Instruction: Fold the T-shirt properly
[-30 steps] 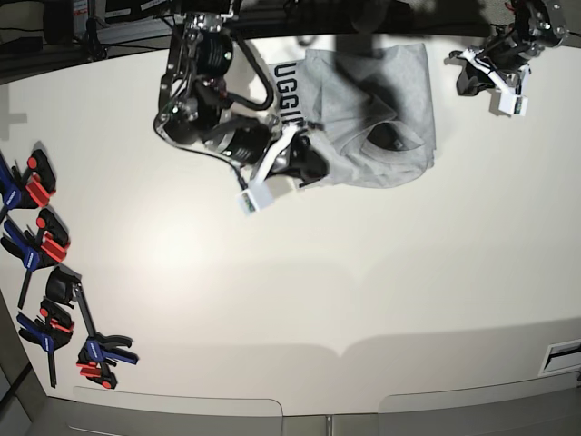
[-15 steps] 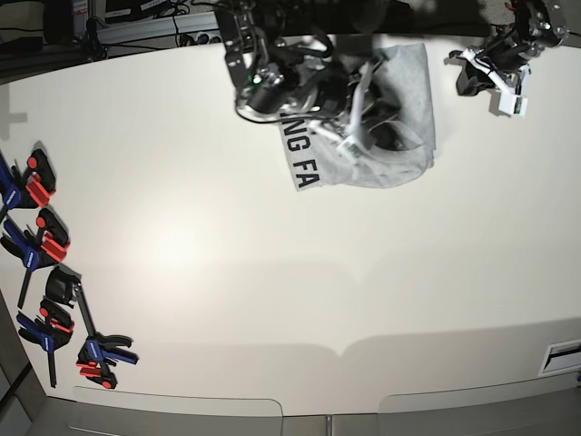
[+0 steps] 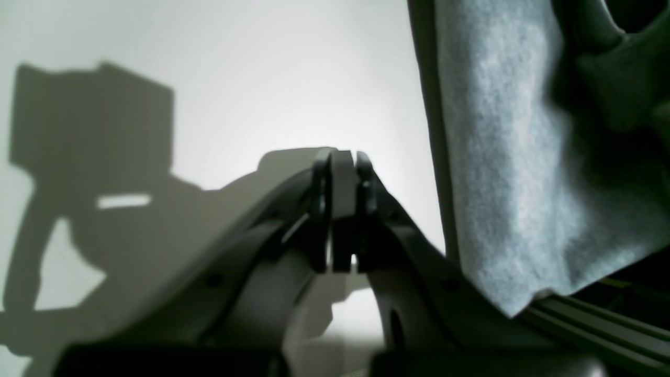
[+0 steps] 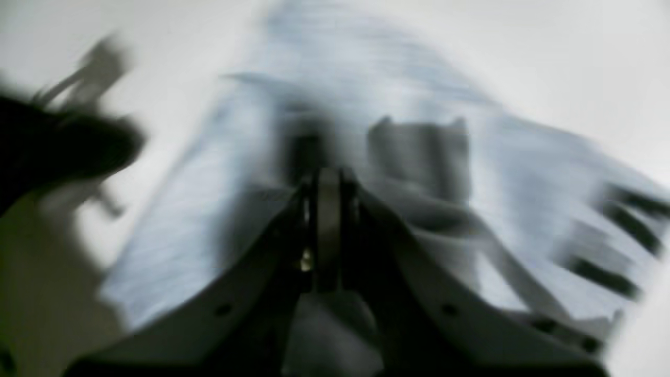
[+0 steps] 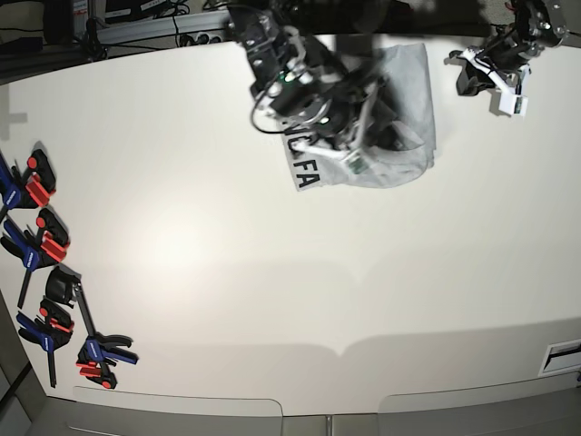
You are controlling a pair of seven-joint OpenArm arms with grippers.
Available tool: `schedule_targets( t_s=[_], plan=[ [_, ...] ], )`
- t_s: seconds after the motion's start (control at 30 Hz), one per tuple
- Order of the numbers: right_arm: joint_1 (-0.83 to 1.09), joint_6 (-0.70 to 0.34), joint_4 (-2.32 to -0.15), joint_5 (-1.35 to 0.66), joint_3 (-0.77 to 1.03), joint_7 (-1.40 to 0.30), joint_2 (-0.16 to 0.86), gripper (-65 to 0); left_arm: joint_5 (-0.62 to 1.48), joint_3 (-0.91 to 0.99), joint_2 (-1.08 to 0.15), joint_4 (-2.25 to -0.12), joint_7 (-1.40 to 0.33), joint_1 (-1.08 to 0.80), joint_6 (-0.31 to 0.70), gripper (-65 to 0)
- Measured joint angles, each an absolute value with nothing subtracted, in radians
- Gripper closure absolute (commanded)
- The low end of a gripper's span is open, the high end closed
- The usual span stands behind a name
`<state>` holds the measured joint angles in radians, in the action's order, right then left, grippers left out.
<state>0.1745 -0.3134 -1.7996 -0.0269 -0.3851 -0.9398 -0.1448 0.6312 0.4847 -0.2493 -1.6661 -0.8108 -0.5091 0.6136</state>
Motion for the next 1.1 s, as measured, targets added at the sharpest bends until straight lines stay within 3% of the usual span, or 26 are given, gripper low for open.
schedule_targets(
  t_s=[0.3,0.7,1.1],
  plan=[
    [0.178,-0.287,-1.8,-0.076,-0.183,-0.905,-0.15,0.0,0.631,0.485,-0.25,-1.666,-0.811,-0.509,0.614,0.0],
    [0.2,-0.279,-1.8,-0.115,-0.157,-0.944,-0.149,0.0,0.631,0.485,-0.25,-1.666,-0.811,-0.509,0.614,0.0],
    [0.247,-0.31,-1.8,-0.147,-0.466,-0.969,-0.149,0.0,0.631,0.485,-0.25,-1.666,-0.81,-0.509,0.614,0.0]
  ],
)
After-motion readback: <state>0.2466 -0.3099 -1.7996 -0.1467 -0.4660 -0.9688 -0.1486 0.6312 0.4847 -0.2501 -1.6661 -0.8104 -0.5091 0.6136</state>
